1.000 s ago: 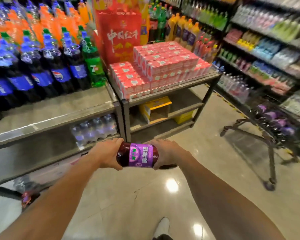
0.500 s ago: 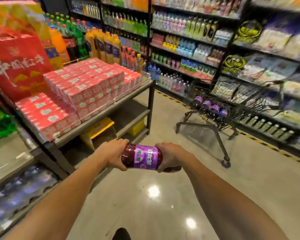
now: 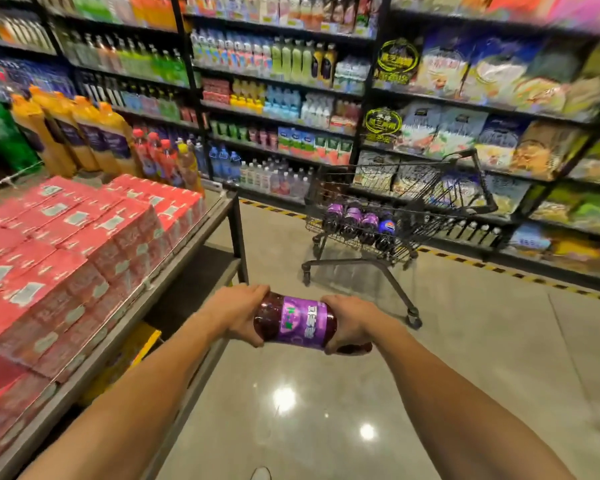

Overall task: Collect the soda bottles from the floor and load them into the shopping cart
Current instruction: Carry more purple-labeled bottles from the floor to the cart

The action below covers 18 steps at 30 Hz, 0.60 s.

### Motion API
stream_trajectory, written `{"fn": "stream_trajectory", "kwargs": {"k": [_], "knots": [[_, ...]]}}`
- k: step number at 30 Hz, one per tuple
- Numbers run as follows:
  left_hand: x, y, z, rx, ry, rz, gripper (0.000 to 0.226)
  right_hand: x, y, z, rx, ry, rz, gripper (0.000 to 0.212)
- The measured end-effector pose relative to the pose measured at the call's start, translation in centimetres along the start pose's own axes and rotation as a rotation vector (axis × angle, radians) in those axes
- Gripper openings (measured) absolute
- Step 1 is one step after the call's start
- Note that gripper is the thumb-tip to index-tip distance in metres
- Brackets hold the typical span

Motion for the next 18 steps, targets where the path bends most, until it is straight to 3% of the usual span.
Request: {"fn": "stream_trajectory", "kwargs": {"k": [8,18], "knots": [[-11.4,3.3,5.3,-0.117,-0.147,-0.039,0.098,-7.6,6.4,-1.7,-0.033,-0.077,-0.087,0.093],[-27.1,5.9,8.6,-0.117,-0.156,-0.02,0.108,-18.2,15.9,-8.2,-0.04,-0.117,-0.08,0.091]]}}
Point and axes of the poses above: each hand's wrist, its own x-axis away from the middle knuckle, its own y-axis out of the back of the hand, z = x × y, the point moved 5 cm from there along -x, towards the middle knuckle, and after that the axes turned 15 degrees about -x, right-handed, at the moved point
